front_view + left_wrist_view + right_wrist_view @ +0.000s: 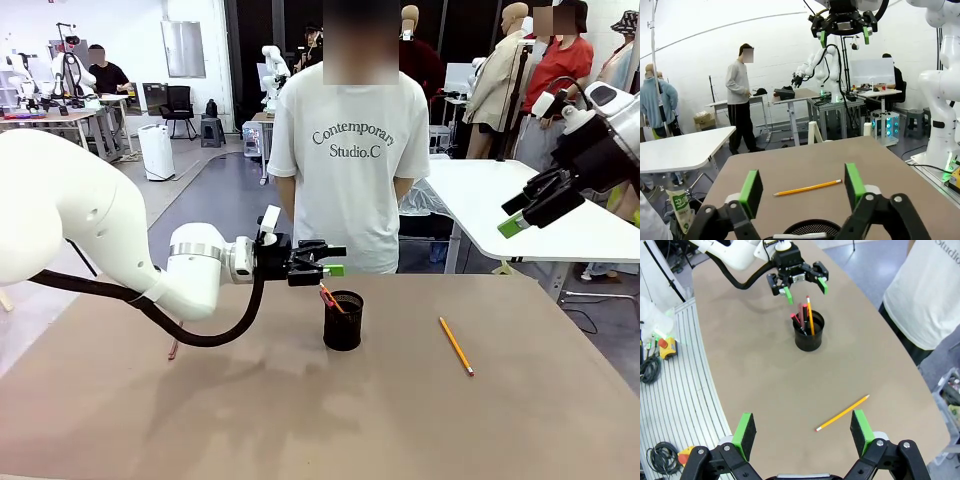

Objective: Place the pens into the pen holder.
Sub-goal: Pick up a writing instrument from the table and place it into the Pen holder.

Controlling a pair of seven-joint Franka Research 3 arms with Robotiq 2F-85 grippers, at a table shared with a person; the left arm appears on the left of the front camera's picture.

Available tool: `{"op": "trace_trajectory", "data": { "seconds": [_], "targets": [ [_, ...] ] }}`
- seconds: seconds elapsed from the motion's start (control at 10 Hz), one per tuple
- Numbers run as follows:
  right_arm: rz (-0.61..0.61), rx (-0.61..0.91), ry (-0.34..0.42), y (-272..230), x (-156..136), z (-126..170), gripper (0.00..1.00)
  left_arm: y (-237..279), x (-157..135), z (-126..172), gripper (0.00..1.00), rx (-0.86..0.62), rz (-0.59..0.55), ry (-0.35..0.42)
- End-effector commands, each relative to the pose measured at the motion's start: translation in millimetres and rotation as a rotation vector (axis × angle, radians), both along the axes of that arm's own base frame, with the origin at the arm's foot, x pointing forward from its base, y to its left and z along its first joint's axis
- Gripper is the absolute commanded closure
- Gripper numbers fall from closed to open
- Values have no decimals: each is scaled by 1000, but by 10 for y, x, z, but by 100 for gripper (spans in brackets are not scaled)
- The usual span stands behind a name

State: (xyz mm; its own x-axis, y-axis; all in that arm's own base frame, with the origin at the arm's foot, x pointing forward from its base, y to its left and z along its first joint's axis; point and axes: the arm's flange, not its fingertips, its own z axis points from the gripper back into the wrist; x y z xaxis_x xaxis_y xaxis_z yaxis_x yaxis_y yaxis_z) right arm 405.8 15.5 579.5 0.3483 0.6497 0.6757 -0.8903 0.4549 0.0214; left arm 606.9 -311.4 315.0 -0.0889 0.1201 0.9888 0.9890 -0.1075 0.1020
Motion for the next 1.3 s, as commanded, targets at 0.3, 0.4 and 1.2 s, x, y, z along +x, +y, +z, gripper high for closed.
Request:
{"op": "trace_trajectory", "data": {
  "seconds": [0.3, 0.4, 1.2],
  "targets": [
    [5, 9, -3, 2, -2, 10, 0, 224, -110, 279, 0, 67, 17, 27],
    [5, 9, -3, 2, -2, 10, 0, 332, -181, 409, 0, 117, 10, 46],
    [5, 9, -3, 2, -2, 10, 0, 1502, -636, 1603, 0, 742, 161, 43]
  ]
}}
